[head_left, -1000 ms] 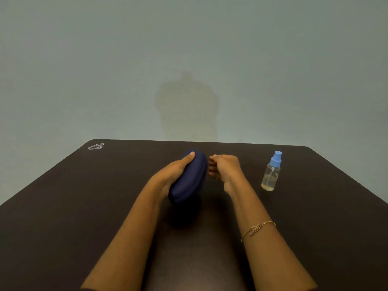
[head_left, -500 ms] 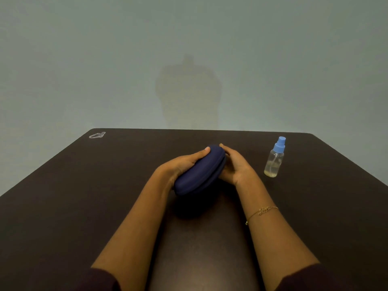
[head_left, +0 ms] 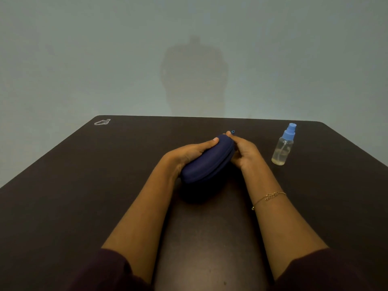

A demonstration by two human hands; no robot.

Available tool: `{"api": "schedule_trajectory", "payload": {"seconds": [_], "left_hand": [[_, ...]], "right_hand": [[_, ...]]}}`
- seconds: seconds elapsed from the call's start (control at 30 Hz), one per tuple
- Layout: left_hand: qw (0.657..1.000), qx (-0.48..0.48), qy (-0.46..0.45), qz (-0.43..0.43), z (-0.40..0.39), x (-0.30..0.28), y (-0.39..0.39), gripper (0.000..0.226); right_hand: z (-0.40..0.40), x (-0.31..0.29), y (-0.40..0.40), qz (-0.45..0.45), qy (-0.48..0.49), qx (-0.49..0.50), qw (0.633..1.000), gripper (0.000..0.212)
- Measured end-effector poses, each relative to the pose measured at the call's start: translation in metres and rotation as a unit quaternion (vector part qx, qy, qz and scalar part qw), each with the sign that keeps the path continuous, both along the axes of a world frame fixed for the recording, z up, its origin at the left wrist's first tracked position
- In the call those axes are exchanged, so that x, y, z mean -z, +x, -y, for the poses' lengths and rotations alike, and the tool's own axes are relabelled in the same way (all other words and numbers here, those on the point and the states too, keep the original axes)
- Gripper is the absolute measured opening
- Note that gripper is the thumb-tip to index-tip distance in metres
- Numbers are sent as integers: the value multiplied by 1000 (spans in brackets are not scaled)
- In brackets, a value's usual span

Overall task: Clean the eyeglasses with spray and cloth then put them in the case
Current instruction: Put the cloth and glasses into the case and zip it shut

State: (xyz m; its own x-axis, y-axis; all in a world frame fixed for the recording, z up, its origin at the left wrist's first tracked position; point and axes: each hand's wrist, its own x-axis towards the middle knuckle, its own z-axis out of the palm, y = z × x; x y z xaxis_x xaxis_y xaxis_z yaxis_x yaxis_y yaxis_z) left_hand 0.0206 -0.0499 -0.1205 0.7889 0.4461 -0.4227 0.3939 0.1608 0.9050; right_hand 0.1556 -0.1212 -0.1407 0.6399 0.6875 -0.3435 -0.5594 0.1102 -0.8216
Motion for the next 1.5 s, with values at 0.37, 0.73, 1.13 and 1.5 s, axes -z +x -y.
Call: {"api": "schedule_trajectory", "payload": {"seconds": [0.37, 0.73, 1.13, 1.5], "left_hand": [[971, -209, 2, 116, -9, -10, -1, 51], [821, -522, -123, 195, -41, -11, -20, 56], [676, -646, -203, 292, -26, -25, -19, 56], [807, -524, -51, 266, -13, 1, 2, 58]], "right_hand": [[-10, -19, -28, 171, 78, -1, 982, 11], [-18, -19, -64, 293, 65, -164, 940, 11], [-16, -11, -69, 258, 134, -212, 933, 13], [11, -19, -25, 287, 36, -19, 957, 1]]}}
